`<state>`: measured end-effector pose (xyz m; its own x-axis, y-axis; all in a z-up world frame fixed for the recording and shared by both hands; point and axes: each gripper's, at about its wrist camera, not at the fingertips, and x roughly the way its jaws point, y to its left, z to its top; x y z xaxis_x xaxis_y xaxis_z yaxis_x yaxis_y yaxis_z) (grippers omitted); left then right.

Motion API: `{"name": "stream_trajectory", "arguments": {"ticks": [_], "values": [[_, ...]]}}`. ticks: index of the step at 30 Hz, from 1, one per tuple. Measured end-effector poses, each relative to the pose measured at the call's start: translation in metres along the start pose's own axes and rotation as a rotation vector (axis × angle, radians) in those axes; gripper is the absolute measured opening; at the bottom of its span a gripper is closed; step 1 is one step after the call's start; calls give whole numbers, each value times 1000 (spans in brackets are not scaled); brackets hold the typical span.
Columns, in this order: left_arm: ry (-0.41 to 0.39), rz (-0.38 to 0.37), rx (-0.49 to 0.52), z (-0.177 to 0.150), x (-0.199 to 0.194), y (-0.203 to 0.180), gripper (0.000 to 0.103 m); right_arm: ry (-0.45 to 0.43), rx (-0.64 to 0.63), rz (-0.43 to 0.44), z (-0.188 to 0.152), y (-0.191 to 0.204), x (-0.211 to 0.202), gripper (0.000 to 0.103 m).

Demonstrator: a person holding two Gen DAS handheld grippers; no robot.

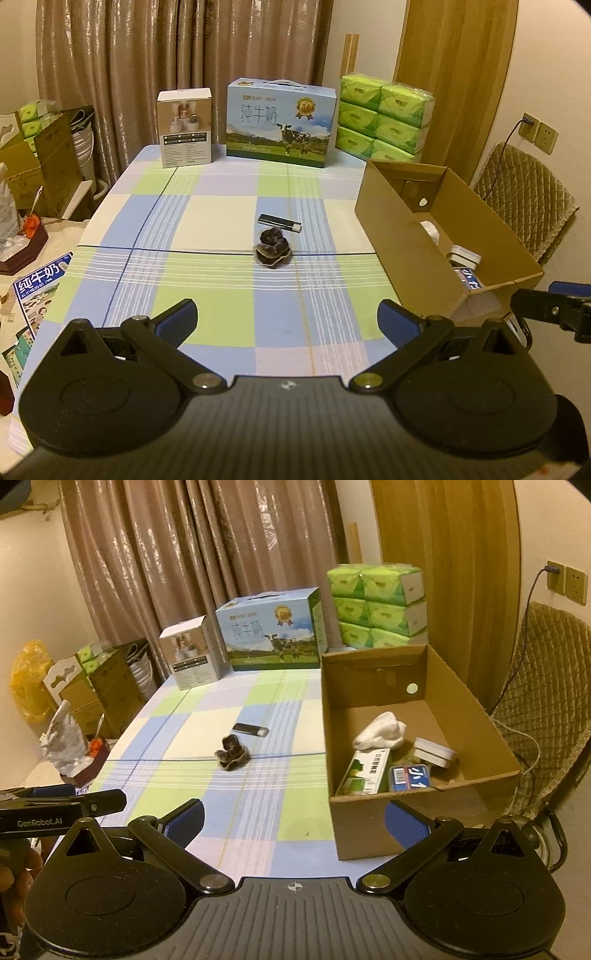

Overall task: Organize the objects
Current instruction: 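Withdraw both open tools from the box back over the table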

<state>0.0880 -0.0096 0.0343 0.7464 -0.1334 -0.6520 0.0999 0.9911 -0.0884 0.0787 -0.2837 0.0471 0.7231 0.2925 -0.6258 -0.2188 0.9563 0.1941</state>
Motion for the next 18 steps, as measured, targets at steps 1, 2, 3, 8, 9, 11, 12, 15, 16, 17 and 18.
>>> {"name": "stream_trajectory", "arguments": {"ticks": [1, 2, 3, 8, 9, 11, 12, 15, 16, 17, 18], "values": [[1, 0, -1, 0, 0, 1, 102, 0, -2, 3, 0, 2, 1, 101], [1, 0, -2, 0, 0, 3, 102, 1, -4, 5, 0, 3, 2, 101], [1, 2, -4, -1, 0, 4, 102, 1, -6, 7, 0, 5, 3, 101], [4, 6, -12, -4, -1, 11, 102, 5, -19, 20, 0, 13, 9, 101], [5, 7, -15, -4, 0, 12, 102, 5, -22, 22, 1, 14, 10, 101], [5, 10, -19, -4, 1, 14, 102, 3, -25, 25, 0, 17, 11, 101], [6, 11, -21, -5, 1, 16, 102, 1, -28, 26, 0, 18, 12, 101], [9, 15, -27, -5, 3, 20, 102, -5, -33, 31, 1, 21, 15, 101], [9, 17, -27, -5, 4, 22, 102, -7, -33, 32, 2, 22, 16, 101], [8, 20, -26, -5, 4, 23, 102, -11, -34, 34, 2, 23, 17, 101], [8, 22, -26, -5, 5, 24, 102, -13, -35, 36, 3, 24, 19, 101]]}}
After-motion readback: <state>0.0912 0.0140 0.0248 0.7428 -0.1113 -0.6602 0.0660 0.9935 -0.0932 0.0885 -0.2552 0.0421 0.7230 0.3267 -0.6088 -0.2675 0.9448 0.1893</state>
